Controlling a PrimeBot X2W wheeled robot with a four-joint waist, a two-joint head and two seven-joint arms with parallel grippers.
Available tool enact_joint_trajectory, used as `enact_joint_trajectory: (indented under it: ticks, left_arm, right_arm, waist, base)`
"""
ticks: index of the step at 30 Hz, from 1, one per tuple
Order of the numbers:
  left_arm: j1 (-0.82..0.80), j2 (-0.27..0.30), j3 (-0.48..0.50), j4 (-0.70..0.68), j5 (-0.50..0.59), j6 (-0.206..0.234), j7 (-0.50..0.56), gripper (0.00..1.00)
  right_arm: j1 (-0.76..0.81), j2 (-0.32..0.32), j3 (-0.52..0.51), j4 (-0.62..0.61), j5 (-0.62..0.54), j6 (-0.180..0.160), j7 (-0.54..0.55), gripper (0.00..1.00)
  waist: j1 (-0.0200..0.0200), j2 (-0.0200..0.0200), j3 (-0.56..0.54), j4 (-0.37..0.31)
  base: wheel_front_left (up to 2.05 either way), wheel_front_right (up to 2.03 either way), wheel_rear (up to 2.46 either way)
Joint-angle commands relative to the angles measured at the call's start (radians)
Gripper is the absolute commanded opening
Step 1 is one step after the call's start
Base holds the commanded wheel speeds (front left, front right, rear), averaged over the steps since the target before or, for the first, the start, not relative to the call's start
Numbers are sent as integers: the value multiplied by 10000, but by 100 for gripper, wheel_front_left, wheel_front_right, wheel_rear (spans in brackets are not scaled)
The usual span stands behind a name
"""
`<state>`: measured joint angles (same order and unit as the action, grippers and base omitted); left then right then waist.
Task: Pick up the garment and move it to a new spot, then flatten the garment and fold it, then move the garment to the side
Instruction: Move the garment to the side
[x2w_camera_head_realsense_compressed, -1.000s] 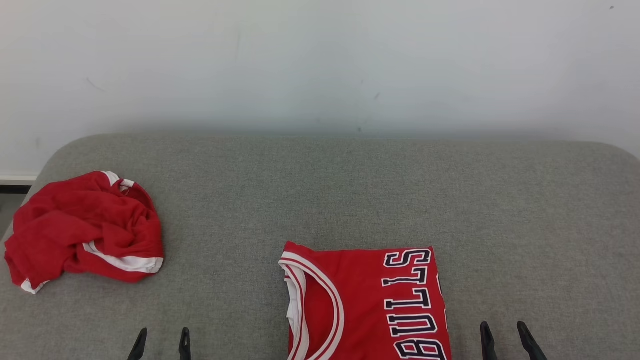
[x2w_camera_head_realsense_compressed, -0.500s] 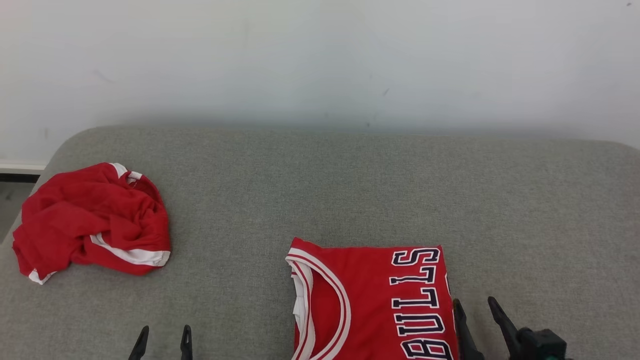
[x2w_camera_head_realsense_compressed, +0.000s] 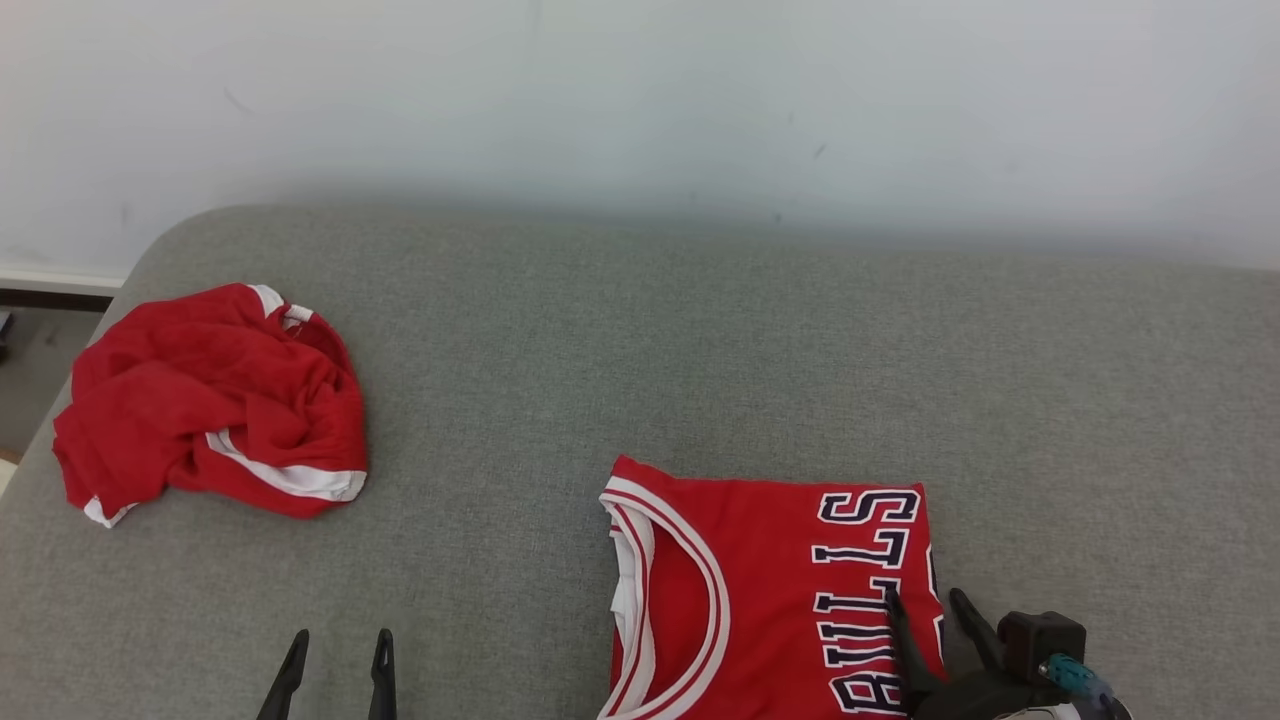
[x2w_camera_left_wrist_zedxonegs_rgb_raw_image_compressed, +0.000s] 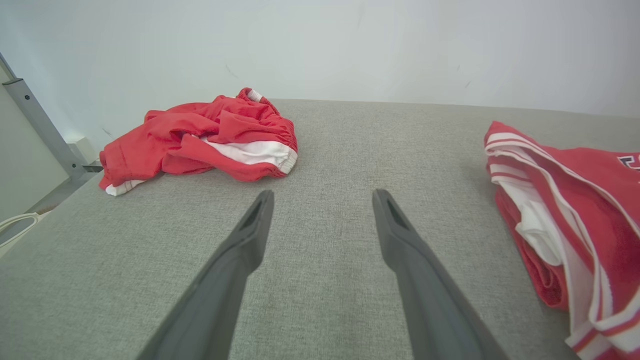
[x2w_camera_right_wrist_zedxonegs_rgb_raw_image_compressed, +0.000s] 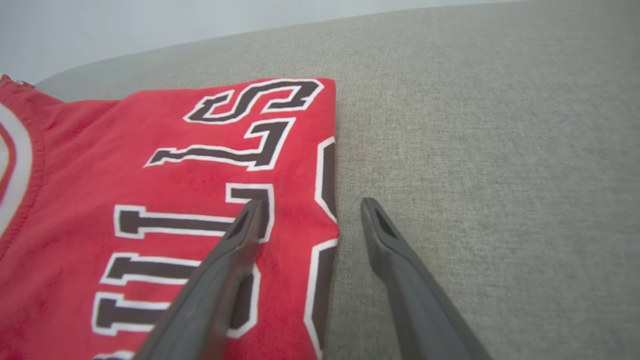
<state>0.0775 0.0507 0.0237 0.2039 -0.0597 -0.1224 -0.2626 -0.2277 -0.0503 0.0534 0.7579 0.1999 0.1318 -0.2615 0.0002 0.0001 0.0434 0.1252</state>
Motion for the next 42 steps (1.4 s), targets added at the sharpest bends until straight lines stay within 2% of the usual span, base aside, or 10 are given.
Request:
enact_joint_trajectory:
  ticks: [1, 5, 6, 7, 11, 15, 20, 23, 30, 42]
  left_arm:
    - [-98, -5, -28, 9, -61, 6, -39, 100]
    - [-208, -3, -50, 38, -104, 10, -39, 100]
    - [-208, -5, -51, 44, -112, 10, -39, 100]
    - [-199, -5, -52, 49, -122, 17, -39, 100]
    - [-111, -5, -6, 51, -167, 49, -39, 100]
    - [-79, -5, -1, -2, -251, 79, -39, 100]
    - [-259, -5, -30, -73, -275, 96, -39, 100]
    - [-398, -5, -85, -100, -281, 110, -39, 100]
    - [-764, -3, -95, -194, -237, 87, -39, 100]
    - [-1571, 80, 3, -466, 5, -50, -39, 100]
  right_arm:
    - [-190, 3, 71, 241, 38, -19, -39, 100]
    - [-359, 11, 444, 852, 511, -19, -5, 98]
    - [-376, 26, 611, 982, 648, -19, 0, 45]
    - [-408, 32, 751, 1048, 771, -17, 16, 0]
    - [-482, 14, 946, 1057, 905, -19, 13, 0]
    - [-827, -14, 662, 750, 442, -19, -17, 0]
    - [-1446, -492, 468, 475, -56, -19, -20, 0]
    - [-2054, -937, 507, 424, -226, -19, -22, 0]
    - [-3620, -2506, 894, 505, -464, -19, -20, 0]
    - [-5482, -4858, 1300, 1323, -597, -19, -20, 0]
  waist:
    - [-2, -1, 128, 108]
    - [-2, -1, 204, 196]
    - [-2, -1, 211, 206]
    - [-2, -1, 215, 208]
    - [-2, -1, 200, 153]
    - [-2, -1, 229, -27]
    - [-2, -1, 413, -306]
    - [-2, -1, 581, -507]
    - [-2, -1, 1244, -991]
    - [-2, -1, 2485, -1235]
  base:
    - [0, 0, 0]
    - [0, 0, 0]
    - [0, 0, 0]
    - [0, 0, 0]
    - [0, 0, 0]
    - [0, 0, 0]
    - [0, 0, 0]
    - [0, 0, 0]
    - [0, 0, 0]
    - [0, 0, 0]
